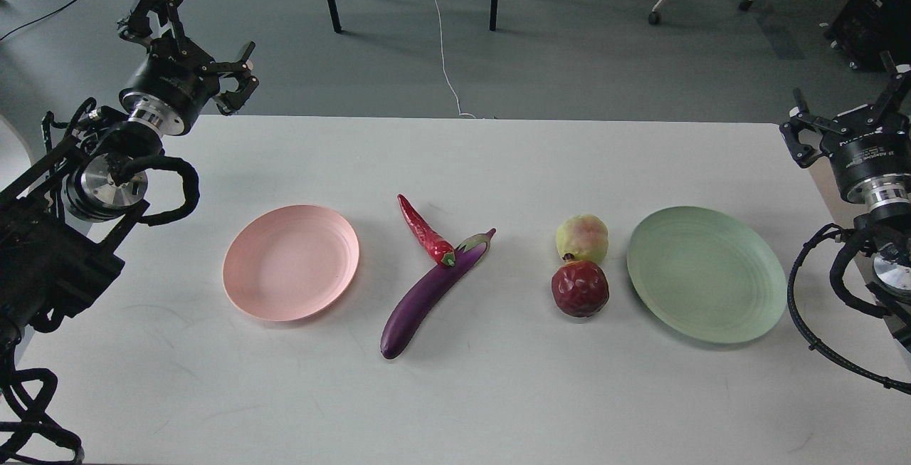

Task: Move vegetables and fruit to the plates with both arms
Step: 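Move the right gripper toward the peach beside the green plate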

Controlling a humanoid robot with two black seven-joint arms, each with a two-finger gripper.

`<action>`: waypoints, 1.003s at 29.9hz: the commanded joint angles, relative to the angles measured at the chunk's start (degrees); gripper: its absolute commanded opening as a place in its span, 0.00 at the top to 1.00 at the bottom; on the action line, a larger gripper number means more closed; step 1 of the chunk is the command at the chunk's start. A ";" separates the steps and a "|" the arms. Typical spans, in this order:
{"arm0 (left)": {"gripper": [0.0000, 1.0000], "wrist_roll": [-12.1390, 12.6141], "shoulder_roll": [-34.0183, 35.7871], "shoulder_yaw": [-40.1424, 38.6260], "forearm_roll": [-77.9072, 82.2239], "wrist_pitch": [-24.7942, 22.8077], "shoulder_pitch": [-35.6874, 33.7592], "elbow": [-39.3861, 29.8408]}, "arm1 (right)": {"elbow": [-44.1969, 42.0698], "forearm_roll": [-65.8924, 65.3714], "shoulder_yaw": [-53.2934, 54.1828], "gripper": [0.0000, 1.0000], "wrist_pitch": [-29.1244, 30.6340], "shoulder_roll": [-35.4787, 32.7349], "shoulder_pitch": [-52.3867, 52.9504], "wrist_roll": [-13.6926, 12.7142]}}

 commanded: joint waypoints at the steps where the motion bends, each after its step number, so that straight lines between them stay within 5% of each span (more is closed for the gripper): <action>1: 0.02 -1.43 -0.40 -0.39 0.29 -0.06 -0.06 -0.09 | -0.70 0.00 0.47 0.02 0.00 0.61 0.33 0.08; 4: 0.02 -4.33 -0.40 -0.30 0.29 0.02 -0.15 -0.09 | -0.70 0.00 0.30 0.02 0.00 -0.01 0.60 0.08; 10: 0.02 -4.60 0.12 -0.57 0.20 0.64 -0.68 -0.09 | 0.44 -0.44 -3.47 0.02 0.00 -6.76 4.80 -0.01; 19: 0.02 -4.69 2.32 -0.75 -0.24 0.11 -0.50 -0.26 | 4.13 -1.49 -37.01 0.02 0.00 -14.51 32.90 0.08; 30: 0.02 -4.86 2.76 -0.75 0.20 -0.06 -0.24 -0.97 | 14.76 -22.39 -69.64 0.02 0.00 -11.44 63.42 0.96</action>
